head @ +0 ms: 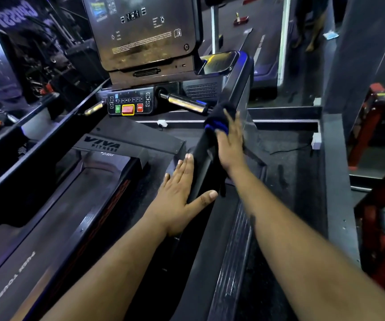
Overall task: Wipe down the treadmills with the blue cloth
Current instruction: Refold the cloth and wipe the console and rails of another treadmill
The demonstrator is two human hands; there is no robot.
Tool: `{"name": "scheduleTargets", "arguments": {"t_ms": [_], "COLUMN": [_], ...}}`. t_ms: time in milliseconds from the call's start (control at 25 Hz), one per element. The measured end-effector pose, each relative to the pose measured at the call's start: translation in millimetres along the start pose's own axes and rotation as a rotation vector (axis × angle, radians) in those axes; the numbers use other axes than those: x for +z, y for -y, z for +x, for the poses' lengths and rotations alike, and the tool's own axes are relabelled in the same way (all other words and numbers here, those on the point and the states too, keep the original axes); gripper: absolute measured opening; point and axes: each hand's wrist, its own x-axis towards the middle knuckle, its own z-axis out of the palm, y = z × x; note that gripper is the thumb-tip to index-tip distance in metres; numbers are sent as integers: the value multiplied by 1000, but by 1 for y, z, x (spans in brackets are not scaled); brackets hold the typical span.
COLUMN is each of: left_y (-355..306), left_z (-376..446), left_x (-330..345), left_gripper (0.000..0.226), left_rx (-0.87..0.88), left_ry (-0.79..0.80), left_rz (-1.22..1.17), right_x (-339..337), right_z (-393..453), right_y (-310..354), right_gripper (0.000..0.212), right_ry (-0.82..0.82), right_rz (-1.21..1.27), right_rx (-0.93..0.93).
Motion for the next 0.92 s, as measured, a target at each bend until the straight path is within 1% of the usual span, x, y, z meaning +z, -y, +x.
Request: {"name": "scheduleTargets", "arguments": {"t_ms": [80,120,160,200,280,320,360,400,440,520,560,600,680,760,840,880,920], "left_y": [1,1,2,2,2,1,2,3,4,5,5,5,5,2,3,7,12], "left_z": [2,3,3,4,2,2,2,3,4,5,3,1,-7,-14,-27,-36,-51], "left_x": [-1,-1,0,0,1,0,1,1,2,1,1,0,-2,-3,-5,-4,-3], "left_gripper": [101,101,101,101,101,101,101,102,104,105,104,104,102,99,94,92,91], "left_rx": [3,3,3,4,9,12,13,17,23,31,32,37,49,37,21,20,19], "left_ry": [2,4,6,3,-6,-5,-4,-9,-20,-51,-75,-112,-189,-260,-307,-316,-323], "left_rz": [-4,-5,-4,-3,-11,-13,-16,-21,-33,-88,-124,-153,-176,-211,-235,-241,-253], "right_x": [12,14,12,10,3,2,5,9,15,24,23,18,10,5,9,13,18], "right_z": [-64,-70,-59,-34,12,19,8,-19,-59,-145,-163,-156,-97,-30,-11,-24,-47], "right_y": [-11,-21,-25,-30,-28,-23,-19,-11,-4,2,1,4,13,30,39,41,43], "right_gripper": [61,60,61,63,66,66,67,71,72,63,59,58,60,57,55,53,51], "right_ry": [58,57,42,26,-35,-55,-63,-60,-42,69,100,142,146,167,171,164,162], "right_rz": [137,162,159,148,177,208,235,235,237,292,278,148,-152,-393,-506,-516,-497], "right_rx": [-33,-64,-76,-31,255,352,363,310,211,44,-32,-76,-108,-22,63,53,5]}}
